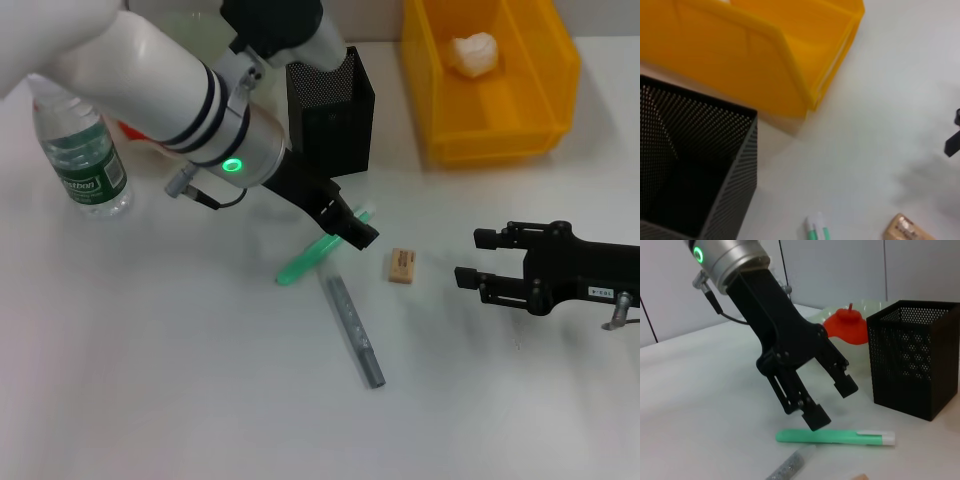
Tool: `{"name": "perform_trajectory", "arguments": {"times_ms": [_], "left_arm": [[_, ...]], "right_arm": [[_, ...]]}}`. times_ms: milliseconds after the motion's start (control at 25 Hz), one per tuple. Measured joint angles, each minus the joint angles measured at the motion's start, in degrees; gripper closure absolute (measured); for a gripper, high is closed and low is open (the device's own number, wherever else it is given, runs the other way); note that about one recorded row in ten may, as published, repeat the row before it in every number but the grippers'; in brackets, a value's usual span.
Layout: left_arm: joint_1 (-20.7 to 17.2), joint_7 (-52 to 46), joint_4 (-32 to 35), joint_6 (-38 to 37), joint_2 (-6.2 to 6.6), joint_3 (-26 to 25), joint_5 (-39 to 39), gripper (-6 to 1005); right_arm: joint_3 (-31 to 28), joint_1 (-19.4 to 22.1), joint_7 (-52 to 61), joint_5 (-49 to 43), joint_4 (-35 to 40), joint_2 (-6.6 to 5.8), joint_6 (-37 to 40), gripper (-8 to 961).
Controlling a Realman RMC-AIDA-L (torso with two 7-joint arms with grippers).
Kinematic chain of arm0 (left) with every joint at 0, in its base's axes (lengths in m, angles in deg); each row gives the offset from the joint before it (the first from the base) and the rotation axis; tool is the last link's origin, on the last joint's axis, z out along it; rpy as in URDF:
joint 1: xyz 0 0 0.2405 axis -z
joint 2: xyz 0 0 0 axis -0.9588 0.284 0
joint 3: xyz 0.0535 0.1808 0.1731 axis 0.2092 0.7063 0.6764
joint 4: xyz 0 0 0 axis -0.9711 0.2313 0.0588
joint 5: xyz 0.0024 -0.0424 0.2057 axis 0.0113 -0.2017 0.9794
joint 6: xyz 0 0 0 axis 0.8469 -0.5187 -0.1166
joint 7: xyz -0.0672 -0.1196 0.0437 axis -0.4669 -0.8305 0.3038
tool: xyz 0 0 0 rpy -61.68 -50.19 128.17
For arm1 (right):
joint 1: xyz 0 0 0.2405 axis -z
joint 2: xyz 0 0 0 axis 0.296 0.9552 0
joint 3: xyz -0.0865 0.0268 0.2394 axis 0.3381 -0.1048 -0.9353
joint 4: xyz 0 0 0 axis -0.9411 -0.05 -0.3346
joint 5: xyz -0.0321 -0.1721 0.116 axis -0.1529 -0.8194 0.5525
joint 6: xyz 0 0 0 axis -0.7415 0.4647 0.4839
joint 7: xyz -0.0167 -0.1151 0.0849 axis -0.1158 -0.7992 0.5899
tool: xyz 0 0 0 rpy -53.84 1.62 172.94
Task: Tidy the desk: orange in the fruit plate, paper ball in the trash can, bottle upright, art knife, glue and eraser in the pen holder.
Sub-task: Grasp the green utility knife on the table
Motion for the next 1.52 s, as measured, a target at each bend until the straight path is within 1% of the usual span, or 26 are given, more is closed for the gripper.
{"name": "perform_trajectory", "arguments": {"times_ms": [40, 80, 200, 360, 400, 680, 760, 1000, 1200, 1520], "left_arm": [[0.00, 0.00, 0.00, 0.00, 0.00, 0.00, 0.00, 171], [0.06, -1.16, -0.80, 2.22, 0.00, 1.90, -0.19, 171], [0.19, -2.68, -1.79, 4.30, 0.00, 3.71, -0.23, 171], [0.46, -3.43, -2.79, 5.37, 0.00, 4.58, -0.30, 171], [0.70, -4.14, -4.01, 6.50, 0.00, 4.95, -0.32, 171], [0.68, -4.20, -5.51, 8.90, 0.00, 4.99, -0.84, 172], [0.86, -4.21, -6.42, 9.52, 0.00, 5.00, -0.94, 332], [0.91, -4.22, -6.89, 10.02, 0.00, 5.09, -1.03, 424], [0.90, -4.31, -7.28, 9.95, 0.00, 6.58, -1.05, 415], [0.90, -4.12, -7.63, 10.15, 0.00, 7.21, -1.20, 450]], "right_arm": [[0.00, 0.00, 0.00, 0.00, 0.00, 0.00, 0.00, 334], [0.00, -0.01, 0.00, 0.00, -0.11, 0.00, -0.09, 334], [0.00, -0.03, 0.02, 0.07, -0.20, 0.15, -0.12, 334], [0.00, -0.04, 0.02, 0.09, -0.20, 0.26, -0.12, 334], [0.00, -0.04, 0.02, 0.09, -0.20, 0.26, -0.09, 334], [0.00, -0.04, 0.02, 0.09, -0.15, 0.26, 0.33, 334], [0.00, -0.04, 0.02, 0.09, -0.03, 0.26, 0.49, 334], [0.06, -0.04, 0.02, 0.09, 0.13, 0.19, 0.65, 334], [0.15, -0.14, 0.02, 0.09, 0.25, 0.08, 0.70, 334], [0.03, -0.68, 0.02, 0.08, -0.03, -0.08, 0.71, 335]]}}
